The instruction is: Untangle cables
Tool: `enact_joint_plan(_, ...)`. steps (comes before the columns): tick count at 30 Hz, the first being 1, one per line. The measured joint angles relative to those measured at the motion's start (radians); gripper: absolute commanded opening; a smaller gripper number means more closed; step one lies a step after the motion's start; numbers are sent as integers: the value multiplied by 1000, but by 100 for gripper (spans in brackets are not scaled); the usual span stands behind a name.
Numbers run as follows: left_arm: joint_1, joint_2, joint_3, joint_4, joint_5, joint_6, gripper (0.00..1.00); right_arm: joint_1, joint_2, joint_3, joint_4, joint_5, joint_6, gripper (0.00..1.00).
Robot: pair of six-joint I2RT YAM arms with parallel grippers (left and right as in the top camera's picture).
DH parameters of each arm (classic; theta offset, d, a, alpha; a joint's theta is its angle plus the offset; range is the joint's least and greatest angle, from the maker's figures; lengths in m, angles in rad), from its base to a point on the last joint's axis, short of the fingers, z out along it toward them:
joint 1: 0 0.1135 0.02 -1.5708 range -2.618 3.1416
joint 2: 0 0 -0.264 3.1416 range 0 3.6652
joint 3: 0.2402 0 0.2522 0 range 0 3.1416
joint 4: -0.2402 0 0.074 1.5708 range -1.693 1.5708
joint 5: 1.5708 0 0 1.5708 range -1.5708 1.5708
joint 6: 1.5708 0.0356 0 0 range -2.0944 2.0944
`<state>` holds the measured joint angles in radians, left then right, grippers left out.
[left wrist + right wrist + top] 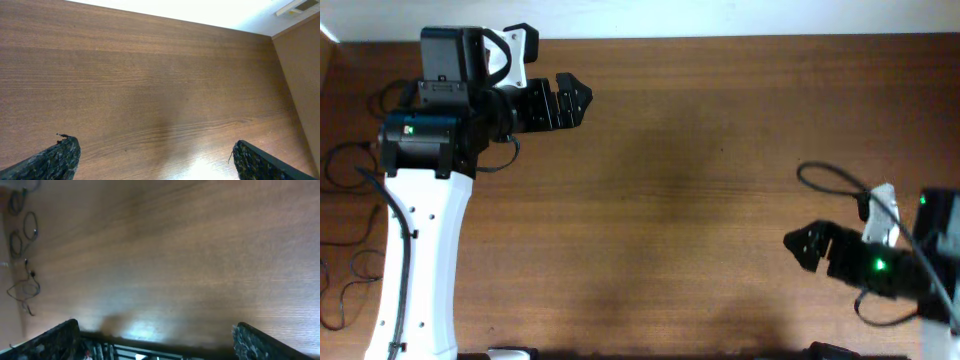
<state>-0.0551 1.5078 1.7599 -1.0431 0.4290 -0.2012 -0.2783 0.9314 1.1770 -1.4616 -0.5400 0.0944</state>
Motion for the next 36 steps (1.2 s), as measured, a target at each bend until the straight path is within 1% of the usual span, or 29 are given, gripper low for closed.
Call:
enact_joint_plan(3, 0, 0, 0, -1, 0, 0, 99, 0, -64, 0, -6, 0, -2, 98)
enact_joint_plan(5, 0, 0, 0, -1, 0, 0, 99, 0, -74, 0, -6, 0, -2, 98)
enact_joint_plan(11, 0, 0, 0, -1, 0, 0, 99, 0, -68, 0, -5, 4, -1, 98)
enact_joint_plan(18, 0, 0, 0, 0, 0, 0, 99, 0, -51, 0, 8, 83, -4, 98)
enact_joint_plan(24, 0, 0, 0, -1, 0, 0, 99, 0, -53, -4, 70, 99, -60, 98)
enact_joint_plan(27, 0, 0, 0, -1, -1, 0, 99, 0, -93, -51, 168, 102, -78, 98)
enact_joint_plan(29, 0, 0, 0, -1, 0, 0, 99, 4, -163, -124, 254, 103, -88, 98)
enact_joint_plan(31, 0, 0, 0, 0, -1, 0, 99, 22, -238, -206, 366, 103, -92, 98)
enact_joint_plan(33, 0, 0, 0, -1, 0, 0, 99, 69, -332, -325, 476, 102, -96, 98)
enact_joint_plan(36, 0, 0, 0, -1, -1, 0, 99, 111, -409, -449, 602, 102, -99, 98)
